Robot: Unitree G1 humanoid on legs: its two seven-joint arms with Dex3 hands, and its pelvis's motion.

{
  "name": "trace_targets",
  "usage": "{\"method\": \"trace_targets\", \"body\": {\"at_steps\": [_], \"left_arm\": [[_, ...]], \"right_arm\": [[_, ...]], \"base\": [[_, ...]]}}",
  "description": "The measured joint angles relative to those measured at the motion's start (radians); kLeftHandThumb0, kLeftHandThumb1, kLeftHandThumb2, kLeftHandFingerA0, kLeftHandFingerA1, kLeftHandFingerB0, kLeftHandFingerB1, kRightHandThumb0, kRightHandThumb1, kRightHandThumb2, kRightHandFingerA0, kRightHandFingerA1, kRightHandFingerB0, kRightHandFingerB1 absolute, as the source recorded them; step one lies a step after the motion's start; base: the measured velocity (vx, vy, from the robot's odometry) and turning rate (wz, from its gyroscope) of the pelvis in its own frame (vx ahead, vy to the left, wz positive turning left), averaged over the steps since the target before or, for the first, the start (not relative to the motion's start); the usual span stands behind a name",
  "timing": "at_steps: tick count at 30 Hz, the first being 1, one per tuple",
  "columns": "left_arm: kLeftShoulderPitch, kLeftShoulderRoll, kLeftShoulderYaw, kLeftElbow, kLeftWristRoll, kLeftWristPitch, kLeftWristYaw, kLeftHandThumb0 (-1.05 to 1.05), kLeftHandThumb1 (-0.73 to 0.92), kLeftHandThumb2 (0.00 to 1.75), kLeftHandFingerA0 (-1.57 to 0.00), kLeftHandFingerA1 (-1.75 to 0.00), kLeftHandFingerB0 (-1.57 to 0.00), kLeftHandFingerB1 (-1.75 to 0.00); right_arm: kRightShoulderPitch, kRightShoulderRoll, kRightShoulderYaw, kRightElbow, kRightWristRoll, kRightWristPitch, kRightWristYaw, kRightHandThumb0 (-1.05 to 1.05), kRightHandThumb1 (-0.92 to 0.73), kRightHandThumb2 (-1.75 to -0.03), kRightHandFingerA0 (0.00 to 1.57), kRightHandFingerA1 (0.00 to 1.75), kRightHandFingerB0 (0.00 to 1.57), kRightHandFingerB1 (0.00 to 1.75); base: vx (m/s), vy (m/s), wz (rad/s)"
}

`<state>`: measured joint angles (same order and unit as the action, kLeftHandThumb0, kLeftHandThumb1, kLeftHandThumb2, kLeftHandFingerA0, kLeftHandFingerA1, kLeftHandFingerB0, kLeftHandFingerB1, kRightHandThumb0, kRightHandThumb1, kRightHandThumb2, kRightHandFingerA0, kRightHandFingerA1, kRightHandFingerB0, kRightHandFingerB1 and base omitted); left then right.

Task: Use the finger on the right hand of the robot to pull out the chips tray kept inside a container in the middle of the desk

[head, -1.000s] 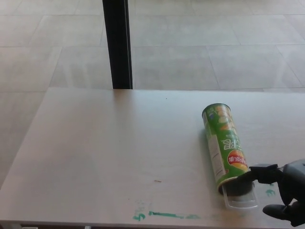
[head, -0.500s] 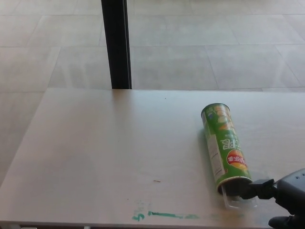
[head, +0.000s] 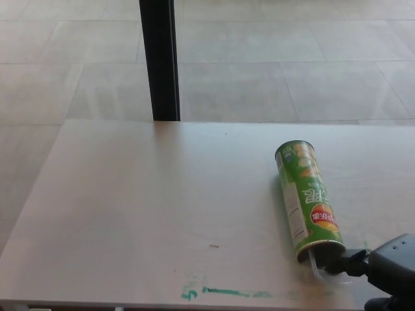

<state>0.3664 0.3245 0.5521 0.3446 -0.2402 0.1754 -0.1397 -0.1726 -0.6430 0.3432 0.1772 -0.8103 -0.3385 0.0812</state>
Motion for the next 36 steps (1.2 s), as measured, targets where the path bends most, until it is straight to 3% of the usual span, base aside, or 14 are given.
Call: {"method": "trace_targets", "body": {"at_steps": [9, 12, 20, 24, 26, 36], "left_arm": [[0.002, 0.0, -0.009, 0.005, 0.0, 0.0, 0.0, -0.43, 0.68, 0.59, -0.52, -0.6, -0.51, -0.49], [0.001, 0.002, -0.009, 0.011, -0.001, 0.0, -0.001, -0.45, 0.68, 0.59, -0.52, -0.57, -0.5, -0.47], [-0.002, 0.003, -0.008, 0.013, -0.001, 0.0, -0.001, -0.44, 0.66, 0.59, -0.52, -0.63, -0.5, -0.48], [-0.001, 0.003, -0.005, 0.011, -0.003, 0.0, -0.001, -0.44, 0.69, 0.59, -0.49, -0.59, -0.48, -0.47], [0.0, 0.003, -0.004, 0.01, -0.003, 0.0, -0.001, -0.41, 0.68, 0.6, -0.47, -0.58, -0.46, -0.47], [0.001, 0.022, 0.004, -0.008, -0.007, 0.003, -0.002, -0.42, 0.68, 0.6, -0.49, -0.59, -0.47, -0.47]], "right_arm": [[-0.003, 0.055, 0.027, 0.026, -0.018, 0.05, -0.032, -0.36, -0.56, -0.61, 0.89, 1.5, 0.46, 0.47], [0.024, 0.06, 0.017, -0.009, -0.003, 0.072, -0.019, -0.35, -0.57, -0.6, 0.89, 1.39, 0.45, 0.41], [0.139, 0.065, -0.042, -0.127, 0.081, 0.136, 0.057, -0.35, -0.54, -0.58, 0.89, 1.29, 0.46, 0.39], [0.215, 0.061, -0.074, -0.195, 0.131, 0.159, 0.099, -0.33, -0.54, -0.59, 0.87, 1.31, 0.46, 0.38], [0.237, 0.056, -0.084, -0.22, 0.148, 0.166, 0.117, -0.32, -0.55, -0.59, 0.84, 1.4, 0.46, 0.38], [0.34, 0.028, -0.126, -0.31, 0.225, 0.18, 0.191, -0.32, -0.55, -0.6, 0.85, 1.41, 0.49, 0.38]], "base": [[0.0, 0.0, 0.0], [0.0, 0.0, 0.0], [0.0, 0.0, 0.0], [0.0, 0.0, 0.0], [0.0, 0.0, 0.0], [0.0, 0.0, 0.0]]}}
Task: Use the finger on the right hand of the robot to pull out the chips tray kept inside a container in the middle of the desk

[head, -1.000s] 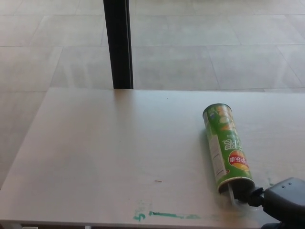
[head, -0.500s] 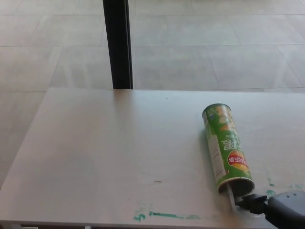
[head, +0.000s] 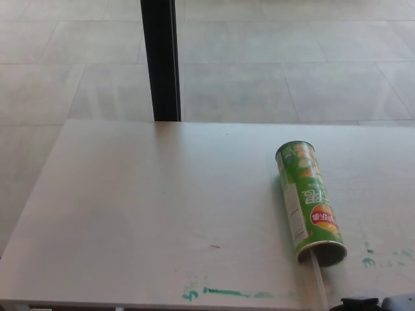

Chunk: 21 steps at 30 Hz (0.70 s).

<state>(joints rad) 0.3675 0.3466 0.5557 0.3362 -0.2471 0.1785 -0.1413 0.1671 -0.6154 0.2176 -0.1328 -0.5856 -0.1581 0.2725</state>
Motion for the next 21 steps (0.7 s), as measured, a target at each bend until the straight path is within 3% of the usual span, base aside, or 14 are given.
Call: {"method": "trace_targets", "body": {"at_steps": [21], "left_arm": [[-0.023, 0.012, -0.004, 0.051, 0.005, -0.004, -0.001, -0.4, 0.67, 0.59, -0.47, -0.6, -0.5, -0.49]], "right_arm": [[0.114, -0.006, -0.039, -0.039, 0.071, -0.025, 0.006, -0.31, -0.56, -0.61, 0.83, 1.46, 0.48, 0.4]], "base": [[0.0, 0.0, 0.0]]}}
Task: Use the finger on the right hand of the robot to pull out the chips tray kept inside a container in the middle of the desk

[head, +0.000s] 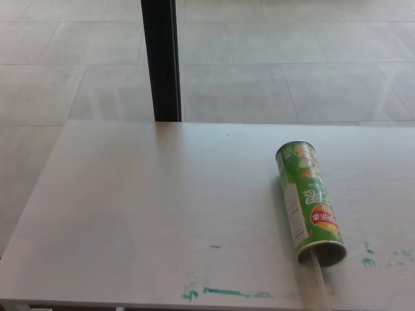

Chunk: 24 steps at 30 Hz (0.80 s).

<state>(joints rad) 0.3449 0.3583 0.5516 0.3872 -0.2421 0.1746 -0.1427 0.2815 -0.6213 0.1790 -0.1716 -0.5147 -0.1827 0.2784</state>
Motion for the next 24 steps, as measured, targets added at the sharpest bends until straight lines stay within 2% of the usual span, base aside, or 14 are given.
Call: {"method": "trace_targets", "body": {"at_steps": [7, 10, 14, 17, 18, 19, 20, 21, 22, 23, 24], "left_arm": [[0.003, 0.0, 0.001, -0.019, -0.001, 0.0, 0.0, -0.41, 0.68, 0.59, -0.5, -0.58, -0.49, -0.47], [0.005, 0.0, 0.0, -0.019, -0.001, 0.0, 0.0, -0.42, 0.68, 0.6, -0.46, -0.57, -0.46, -0.47], [0.002, 0.0, -0.003, -0.006, 0.0, -0.002, -0.001, -0.41, 0.68, 0.6, -0.48, -0.57, -0.47, -0.47], [0.002, 0.0, -0.004, 0.003, 0.001, -0.003, -0.002, -0.41, 0.67, 0.59, -0.47, -0.59, -0.49, -0.48], [0.003, 0.0, -0.004, 0.003, 0.0, -0.003, -0.003, -0.42, 0.66, 0.59, -0.47, -0.59, -0.48, -0.49], [0.004, 0.0, -0.004, 0.001, 0.0, -0.003, -0.004, -0.42, 0.66, 0.59, -0.47, -0.59, -0.48, -0.49], [0.004, 0.0, -0.004, 0.001, 0.0, -0.003, -0.005, -0.42, 0.66, 0.59, -0.48, -0.58, -0.51, -0.48], [0.005, 0.0, -0.004, 0.002, 0.0, -0.003, -0.007, -0.42, 0.66, 0.59, -0.48, -0.58, -0.51, -0.48], [0.005, 0.0, -0.003, 0.005, 0.0, -0.004, -0.007, -0.42, 0.67, 0.59, -0.46, -0.57, -0.49, -0.48], [0.006, 0.0, -0.003, 0.005, 0.0, -0.004, -0.008, -0.42, 0.67, 0.59, -0.46, -0.58, -0.48, -0.48], [0.007, 0.0, -0.003, 0.005, -0.001, -0.004, -0.008, -0.43, 0.67, 0.59, -0.46, -0.56, -0.46, -0.46]], "right_arm": [[0.015, -0.001, -0.008, -0.002, 0.014, -0.01, 0.001, -0.29, -0.56, -0.6, 0.84, 1.51, 0.46, 0.39], [0.008, -0.001, -0.011, 0.0, 0.015, -0.014, 0.001, -0.3, -0.55, -0.6, 0.8, 1.47, 0.48, 0.4], [0.005, -0.001, -0.015, -0.011, 0.017, -0.004, 0.009, -0.3, -0.55, -0.59, 0.85, 1.38, 0.49, 0.39], [0.005, 0.0, -0.015, -0.014, 0.018, 0.001, 0.013, -0.3, -0.55, -0.6, 0.84, 1.44, 0.45, 0.4], [0.004, 0.0, -0.015, -0.013, 0.018, 0.001, 0.013, -0.3, -0.56, -0.61, 0.84, 1.46, 0.33, 0.36], [0.003, 0.0, -0.015, -0.012, 0.018, 0.0, 0.013, -0.3, -0.56, -0.61, 0.84, 1.46, 0.33, 0.36], [0.003, 0.0, -0.015, -0.012, 0.014, 0.0, 0.011, -0.38, -0.5, -0.72, 0.83, 1.36, 0.09, 0.38], [0.002, 0.0, -0.015, -0.013, 0.009, 0.001, 0.01, -0.38, -0.5, -0.72, 0.83, 1.36, 0.09, 0.38], [0.002, 0.0, -0.017, -0.019, 0.005, 0.005, 0.011, -0.27, -0.54, -0.61, 0.8, 1.43, 0.08, 0.22], [0.002, 0.0, -0.022, -0.022, 0.003, 0.007, 0.01, -0.31, -0.43, -0.79, 0.9, 1.27, 0.04, 0.15], [0.002, 0.001, -0.034, -0.026, 0.003, 0.01, 0.01, -0.3, -0.45, -0.78, 0.91, 1.32, 0.03, 0.1]], "base": [[0.0, 0.0, 0.0], [0.0, 0.0, 0.0], [0.0, 0.0, 0.0], [0.0, 0.0, 0.0], [0.0, 0.0, 0.0], [0.0, 0.0, 0.0], [0.0, 0.0, 0.0], [0.0, 0.0, 0.0], [0.0, 0.0, 0.0], [0.0, 0.0, 0.0], [0.0, 0.0, 0.0]]}}
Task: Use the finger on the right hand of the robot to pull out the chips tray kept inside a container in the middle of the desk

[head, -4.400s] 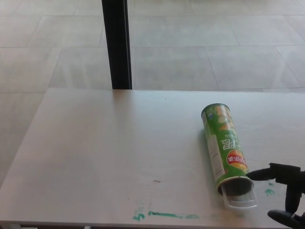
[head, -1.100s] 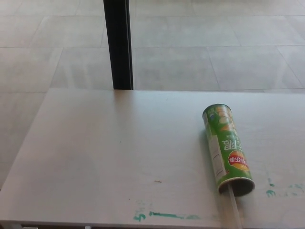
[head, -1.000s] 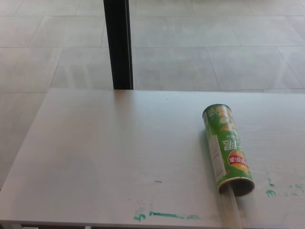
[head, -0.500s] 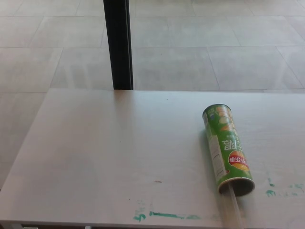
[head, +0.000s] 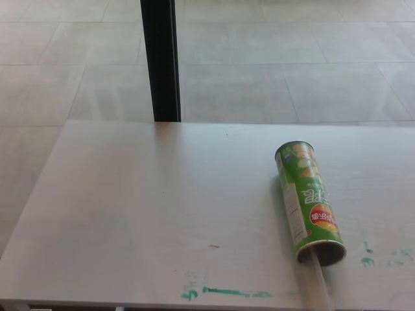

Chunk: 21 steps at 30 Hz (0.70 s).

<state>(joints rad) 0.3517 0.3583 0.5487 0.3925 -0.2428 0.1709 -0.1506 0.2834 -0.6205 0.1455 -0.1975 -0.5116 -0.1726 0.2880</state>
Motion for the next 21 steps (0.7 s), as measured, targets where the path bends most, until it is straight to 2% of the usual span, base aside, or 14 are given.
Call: {"method": "trace_targets", "body": {"at_steps": [1, 4, 14, 16, 17, 18, 21], "left_arm": [[0.002, 0.0, 0.0, 0.0, 0.0, 0.0, 0.0, -0.42, 0.68, 0.6, -0.46, -0.56, -0.47, -0.47], [0.007, 0.0, 0.0, -0.002, 0.0, 0.0, -0.001, -0.41, 0.68, 0.6, -0.45, -0.6, -0.48, -0.49], [0.012, -0.001, -0.001, 0.014, 0.002, -0.012, 0.0, -0.36, 0.69, 0.61, -0.47, -0.6, -0.45, -0.47], [0.01, -0.001, -0.001, 0.019, 0.002, -0.016, 0.0, -0.33, 0.67, 0.59, -0.47, -0.64, -0.46, -0.48], [0.01, -0.001, 0.001, 0.019, 0.001, -0.016, -0.001, -0.33, 0.67, 0.59, -0.48, -0.63, -0.45, -0.48], [0.01, -0.001, 0.002, 0.018, 0.0, -0.017, -0.001, -0.32, 0.67, 0.59, -0.48, -0.62, -0.44, -0.47], [0.01, -0.001, 0.005, 0.015, -0.003, -0.019, -0.001, -0.32, 0.66, 0.59, -0.49, -0.64, -0.43, -0.47]], "right_arm": [[-0.001, 0.003, -0.015, -0.002, 0.002, 0.001, -0.003, -0.22, -0.5, -0.68, 0.83, 1.42, 0.0, 0.07], [-0.002, 0.01, -0.06, -0.005, 0.015, -0.003, -0.01, -0.28, -0.45, -0.74, 0.94, 1.36, 0.0, 0.0], [0.089, -0.009, -0.219, -0.092, 0.089, -0.003, 0.015, -0.28, -0.42, -0.72, 0.96, 1.39, 0.0, 0.0], [0.125, -0.026, -0.244, -0.094, 0.101, -0.004, 0.03, -0.29, -0.42, -0.72, 0.94, 1.29, 0.0, 0.0], [0.143, -0.032, -0.256, -0.094, 0.108, -0.004, 0.036, -0.31, -0.49, -0.75, 0.95, 1.27, 0.0, 0.0], [0.157, -0.037, -0.266, -0.095, 0.112, -0.004, 0.041, -0.24, -0.5, -0.55, 0.9, 1.27, 0.0, 0.04], [0.221, -0.059, -0.33, -0.11, 0.133, 0.002, 0.068, -0.23, -0.5, -0.55, 0.9, 1.24, 0.0, 0.0]], "base": [[0.0, 0.0, 0.0], [0.0, 0.0, 0.0], [0.0, 0.0, 0.0], [0.0, 0.0, 0.0], [0.0, 0.0, 0.0], [0.0, 0.0, 0.0], [0.0, 0.0, 0.0]]}}
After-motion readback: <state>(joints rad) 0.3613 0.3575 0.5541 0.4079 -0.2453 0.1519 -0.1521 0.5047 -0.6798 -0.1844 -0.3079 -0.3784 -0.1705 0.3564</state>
